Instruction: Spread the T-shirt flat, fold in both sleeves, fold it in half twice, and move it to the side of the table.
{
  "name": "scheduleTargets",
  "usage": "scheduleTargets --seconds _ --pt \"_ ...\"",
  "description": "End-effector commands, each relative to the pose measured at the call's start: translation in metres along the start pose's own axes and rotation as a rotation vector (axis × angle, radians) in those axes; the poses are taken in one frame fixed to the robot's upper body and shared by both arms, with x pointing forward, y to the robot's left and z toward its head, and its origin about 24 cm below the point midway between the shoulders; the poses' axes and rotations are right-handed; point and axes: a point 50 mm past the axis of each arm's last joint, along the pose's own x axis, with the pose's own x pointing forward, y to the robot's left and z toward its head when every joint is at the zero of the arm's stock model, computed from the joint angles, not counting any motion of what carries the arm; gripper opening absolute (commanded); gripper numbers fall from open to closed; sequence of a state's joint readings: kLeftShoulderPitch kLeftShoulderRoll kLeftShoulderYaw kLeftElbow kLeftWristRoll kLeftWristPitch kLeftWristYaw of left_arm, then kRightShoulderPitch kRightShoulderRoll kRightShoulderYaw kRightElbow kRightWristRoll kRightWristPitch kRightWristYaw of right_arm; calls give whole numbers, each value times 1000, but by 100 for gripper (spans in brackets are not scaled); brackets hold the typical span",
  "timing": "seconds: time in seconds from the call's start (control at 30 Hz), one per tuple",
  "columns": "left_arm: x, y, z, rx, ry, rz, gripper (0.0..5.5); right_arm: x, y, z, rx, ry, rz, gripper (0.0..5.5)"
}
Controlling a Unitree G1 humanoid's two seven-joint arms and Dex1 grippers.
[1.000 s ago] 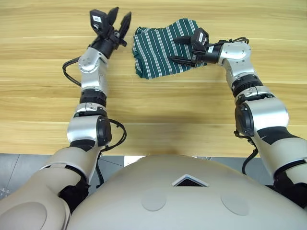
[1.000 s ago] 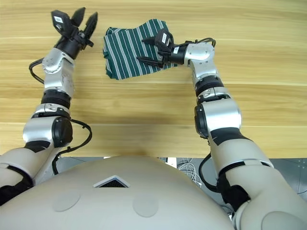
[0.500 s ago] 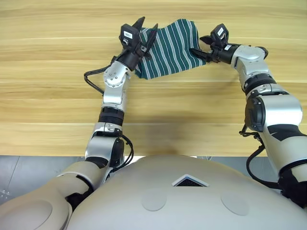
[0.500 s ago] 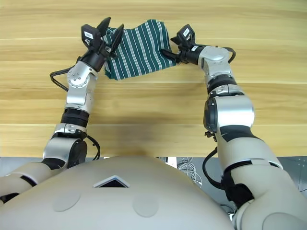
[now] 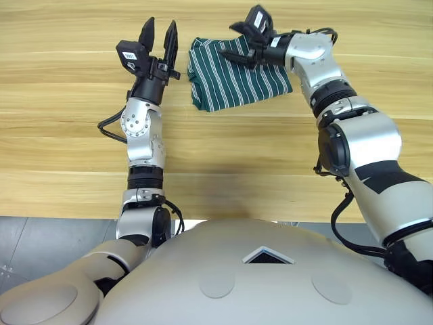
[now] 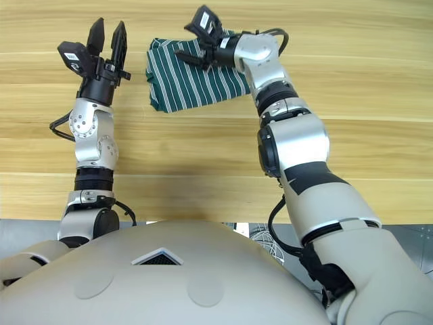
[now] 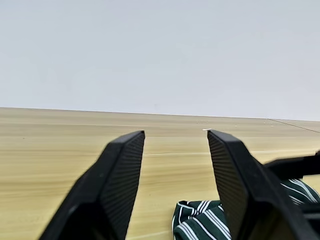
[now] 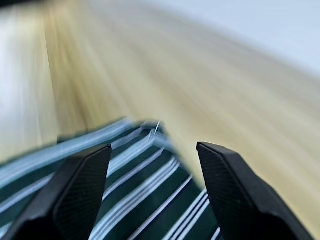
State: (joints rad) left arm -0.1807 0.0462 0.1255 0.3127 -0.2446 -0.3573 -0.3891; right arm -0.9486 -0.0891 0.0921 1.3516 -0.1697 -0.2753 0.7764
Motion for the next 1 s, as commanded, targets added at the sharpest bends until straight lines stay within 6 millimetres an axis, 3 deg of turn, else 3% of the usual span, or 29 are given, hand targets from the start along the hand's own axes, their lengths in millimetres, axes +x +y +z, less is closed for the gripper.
scheduleTargets --seconds 0.03,0.2,0.3,0.4,0.47,0.6,0.7,0.8,0.87,1.0 --pt "-7 7 -3 -7 24 17 220 6 13 -26 124 172 -26 319" --pt "-6 10 -7 -14 40 31 220 -1 25 -62 102 351 -40 319" --pt "-7 13 -6 -11 34 46 220 -24 -2 -66 172 308 -205 319" --pt "-11 15 -4 -10 18 68 220 -87 -47 -86 331 257 -530 319" --pt "-18 18 -3 -8 10 97 220 -147 -59 -121 477 279 -803 319" --pt "-29 21 -5 -16 6 145 220 -233 -29 -188 625 462 -1116 319" --pt "-29 20 -10 -22 22 148 220 -273 -9 -211 680 516 -1283 319" --pt "-28 22 -12 -14 27 151 220 -270 -20 -202 620 460 -1302 319" --pt "-24 24 -14 -6 32 145 220 -264 -41 -180 498 374 -1324 319" --pt "-13 33 -15 83 25 140 220 -255 -84 -114 263 -15 -1409 319"
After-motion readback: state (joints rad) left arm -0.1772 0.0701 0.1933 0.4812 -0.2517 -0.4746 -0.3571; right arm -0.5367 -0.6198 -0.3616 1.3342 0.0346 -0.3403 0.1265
